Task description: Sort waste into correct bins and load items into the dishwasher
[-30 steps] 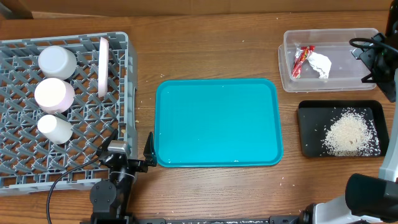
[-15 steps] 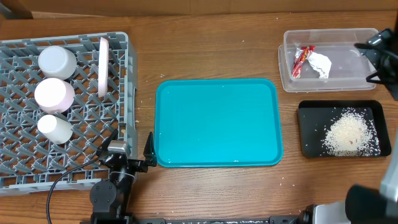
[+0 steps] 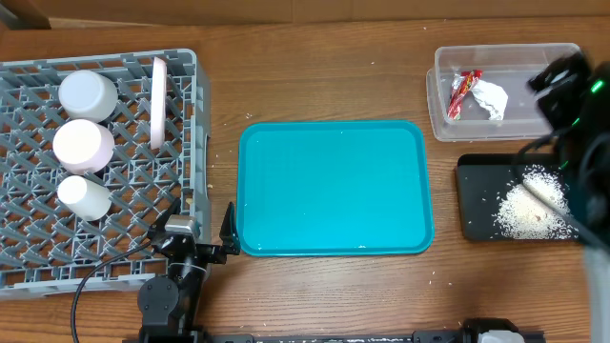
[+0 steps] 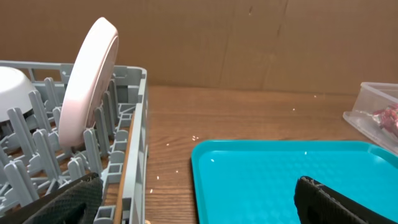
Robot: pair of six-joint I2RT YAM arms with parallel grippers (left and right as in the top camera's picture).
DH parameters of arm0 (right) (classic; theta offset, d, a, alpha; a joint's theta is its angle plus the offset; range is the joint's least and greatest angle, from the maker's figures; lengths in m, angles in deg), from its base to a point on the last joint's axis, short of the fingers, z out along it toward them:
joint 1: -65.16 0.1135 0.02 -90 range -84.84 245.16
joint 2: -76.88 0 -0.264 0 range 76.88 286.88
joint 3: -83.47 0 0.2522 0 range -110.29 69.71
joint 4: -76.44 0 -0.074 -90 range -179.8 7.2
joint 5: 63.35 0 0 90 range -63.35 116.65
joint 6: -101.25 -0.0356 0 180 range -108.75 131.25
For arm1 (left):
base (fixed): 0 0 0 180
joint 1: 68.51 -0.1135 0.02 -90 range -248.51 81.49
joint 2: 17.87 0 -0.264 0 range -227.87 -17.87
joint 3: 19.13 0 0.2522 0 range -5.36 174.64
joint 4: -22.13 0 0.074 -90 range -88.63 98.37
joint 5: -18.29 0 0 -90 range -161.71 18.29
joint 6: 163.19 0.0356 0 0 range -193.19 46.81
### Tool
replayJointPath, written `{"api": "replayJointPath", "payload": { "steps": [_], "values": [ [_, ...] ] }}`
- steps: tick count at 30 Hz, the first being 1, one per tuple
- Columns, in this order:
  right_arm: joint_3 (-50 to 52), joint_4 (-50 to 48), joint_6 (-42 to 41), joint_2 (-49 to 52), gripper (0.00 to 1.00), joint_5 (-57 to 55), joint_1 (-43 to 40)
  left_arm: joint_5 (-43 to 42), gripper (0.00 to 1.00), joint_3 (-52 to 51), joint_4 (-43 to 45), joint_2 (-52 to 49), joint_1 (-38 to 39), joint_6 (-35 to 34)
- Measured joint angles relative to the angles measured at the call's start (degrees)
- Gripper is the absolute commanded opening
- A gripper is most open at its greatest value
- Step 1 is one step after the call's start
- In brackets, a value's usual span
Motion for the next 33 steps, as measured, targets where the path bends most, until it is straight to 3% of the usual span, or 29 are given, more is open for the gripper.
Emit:
{"api": "replayJointPath", "payload": {
  "steps": [7,13,21,26,33],
  "values": [
    [33.5,-21.2,1.4,-17.4,1.0,0.1,6.4,0.0,1.0,0.0,0.0,0.0,0.0,0.0],
    [53.3,-29.9,3.5,-32.6,1.0,1.7,7.0,0.0,1.0,0.0,0.0,0.0,0.0,0.0],
    [70.4,-37.9,9.3,-52.8,1.0,4.2,6.8,0.0,1.0,0.0,0.0,0.0,0.0,0.0],
    [75.0,-39.1,10.8,-59.1,1.0,4.7,6.4,0.0,1.0,0.0,0.0,0.0,0.0,0.0],
    [81.6,-49.0,13.7,-61.9,1.0,6.4,5.5,0.0,1.0,0.0,0.0,0.0,0.0,0.0]
  ]
}}
